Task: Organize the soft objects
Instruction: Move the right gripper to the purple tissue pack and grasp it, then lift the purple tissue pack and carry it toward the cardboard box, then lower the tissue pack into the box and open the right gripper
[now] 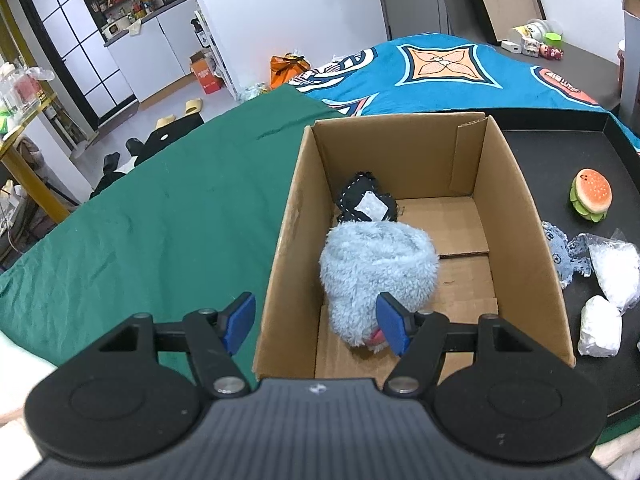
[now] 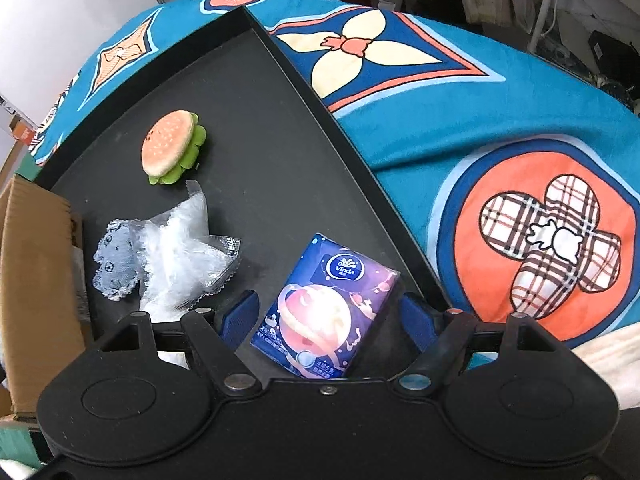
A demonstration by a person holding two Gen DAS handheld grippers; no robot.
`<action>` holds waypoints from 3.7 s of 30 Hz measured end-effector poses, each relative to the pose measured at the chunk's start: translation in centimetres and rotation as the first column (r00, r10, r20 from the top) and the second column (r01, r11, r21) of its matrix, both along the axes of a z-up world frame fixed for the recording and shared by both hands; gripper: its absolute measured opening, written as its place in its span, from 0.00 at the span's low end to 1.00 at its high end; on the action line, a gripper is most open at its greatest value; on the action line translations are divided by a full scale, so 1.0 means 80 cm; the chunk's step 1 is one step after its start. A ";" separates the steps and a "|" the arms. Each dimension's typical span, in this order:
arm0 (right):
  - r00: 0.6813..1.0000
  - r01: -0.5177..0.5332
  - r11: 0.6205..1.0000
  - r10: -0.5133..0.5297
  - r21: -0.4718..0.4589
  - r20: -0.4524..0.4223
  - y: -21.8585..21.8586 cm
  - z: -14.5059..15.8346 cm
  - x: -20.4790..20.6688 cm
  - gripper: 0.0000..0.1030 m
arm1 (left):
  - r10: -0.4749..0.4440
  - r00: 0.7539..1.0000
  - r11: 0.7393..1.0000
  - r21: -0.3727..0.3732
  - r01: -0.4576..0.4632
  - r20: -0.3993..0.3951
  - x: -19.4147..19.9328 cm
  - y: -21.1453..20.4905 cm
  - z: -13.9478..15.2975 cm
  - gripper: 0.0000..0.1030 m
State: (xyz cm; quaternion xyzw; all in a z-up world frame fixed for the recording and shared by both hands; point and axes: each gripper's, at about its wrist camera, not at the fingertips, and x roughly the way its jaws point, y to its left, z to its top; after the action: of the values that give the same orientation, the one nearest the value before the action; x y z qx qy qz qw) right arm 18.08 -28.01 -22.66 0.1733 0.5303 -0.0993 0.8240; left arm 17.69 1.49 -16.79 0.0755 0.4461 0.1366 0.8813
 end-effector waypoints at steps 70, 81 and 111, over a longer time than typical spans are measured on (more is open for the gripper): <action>0.813 -0.365 0.894 0.442 -0.260 0.379 0.158 0.127 -0.027 0.55 | 0.081 0.995 0.977 -0.202 -0.069 0.053 -0.017 0.056 0.020 0.64; 0.743 -0.437 0.837 0.543 -0.330 0.392 0.208 0.142 -0.027 0.55 | 0.091 0.995 0.968 -0.239 -0.078 0.043 -0.016 0.068 0.017 0.57; 0.691 -0.498 0.782 0.619 -0.375 0.373 0.280 0.144 -0.004 0.72 | 0.095 0.995 0.930 -0.357 -0.084 0.015 -0.018 0.096 0.001 0.11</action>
State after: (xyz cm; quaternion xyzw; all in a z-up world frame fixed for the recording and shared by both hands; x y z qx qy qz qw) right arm 17.75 -5.60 -11.17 -0.0816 0.3211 0.1395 0.9332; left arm 16.21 9.14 -16.72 -0.1079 0.4523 0.0948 0.8802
